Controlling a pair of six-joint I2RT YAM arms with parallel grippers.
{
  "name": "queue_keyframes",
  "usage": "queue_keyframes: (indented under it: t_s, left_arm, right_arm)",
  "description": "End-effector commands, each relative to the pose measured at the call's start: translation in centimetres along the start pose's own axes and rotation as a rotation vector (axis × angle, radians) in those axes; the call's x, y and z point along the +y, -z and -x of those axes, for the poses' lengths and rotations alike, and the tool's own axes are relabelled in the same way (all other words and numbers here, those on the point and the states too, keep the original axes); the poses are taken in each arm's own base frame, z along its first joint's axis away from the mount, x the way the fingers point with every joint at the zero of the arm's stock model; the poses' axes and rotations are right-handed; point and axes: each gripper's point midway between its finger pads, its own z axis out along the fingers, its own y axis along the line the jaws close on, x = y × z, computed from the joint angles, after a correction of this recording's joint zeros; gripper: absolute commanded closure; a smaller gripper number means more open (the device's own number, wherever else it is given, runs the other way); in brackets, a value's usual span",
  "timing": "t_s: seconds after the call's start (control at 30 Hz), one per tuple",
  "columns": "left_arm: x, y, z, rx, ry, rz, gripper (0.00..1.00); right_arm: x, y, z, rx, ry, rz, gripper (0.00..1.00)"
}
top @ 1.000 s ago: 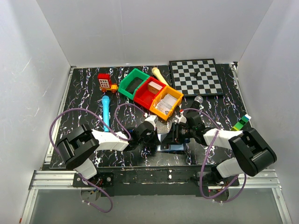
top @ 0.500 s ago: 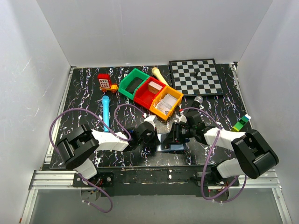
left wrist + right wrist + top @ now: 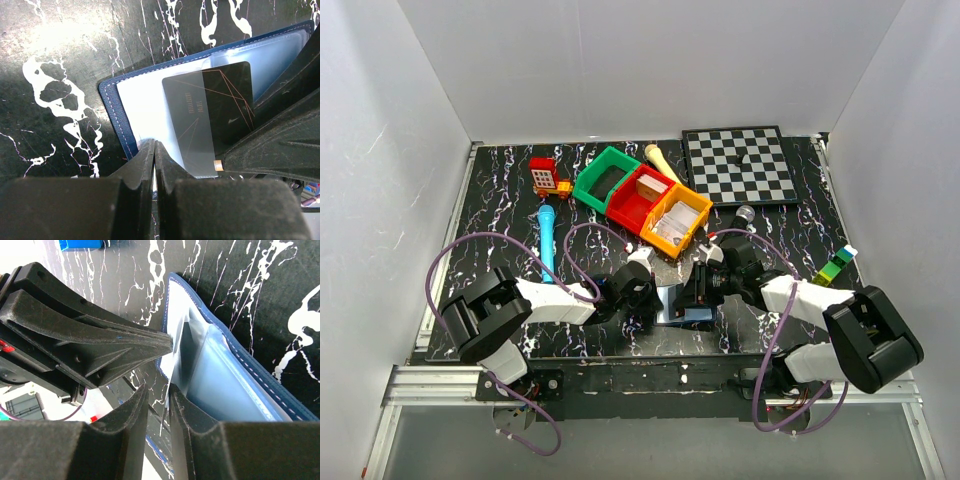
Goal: Take the credit cards out of the card holder
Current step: Remove the credit card from the card holder.
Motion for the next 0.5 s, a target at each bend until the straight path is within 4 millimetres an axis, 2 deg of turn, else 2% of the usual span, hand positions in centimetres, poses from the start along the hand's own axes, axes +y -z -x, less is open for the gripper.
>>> queue_keyframes:
  t_s: [0.0,0.33,0.47]
  left_arm:
    - [4.62,0.59,-3.74,0.108,-0.029,0.159,1.00]
    - [4.62,0.70,-3.75,0.104,-0.024,0.155,1.00]
    - [4.60,0.77,-3.72,0.101,-0.023,0.152,1.00]
  right_arm:
    - [2.01,0.54,1.62,-0.045,0.061,0.051,0.72]
    - [1.82,0.90,1.80,-0.065,0.062,0.036,0.80]
    - [1.70,1.05,1.88,-0.069,0.064,0.026,0.90]
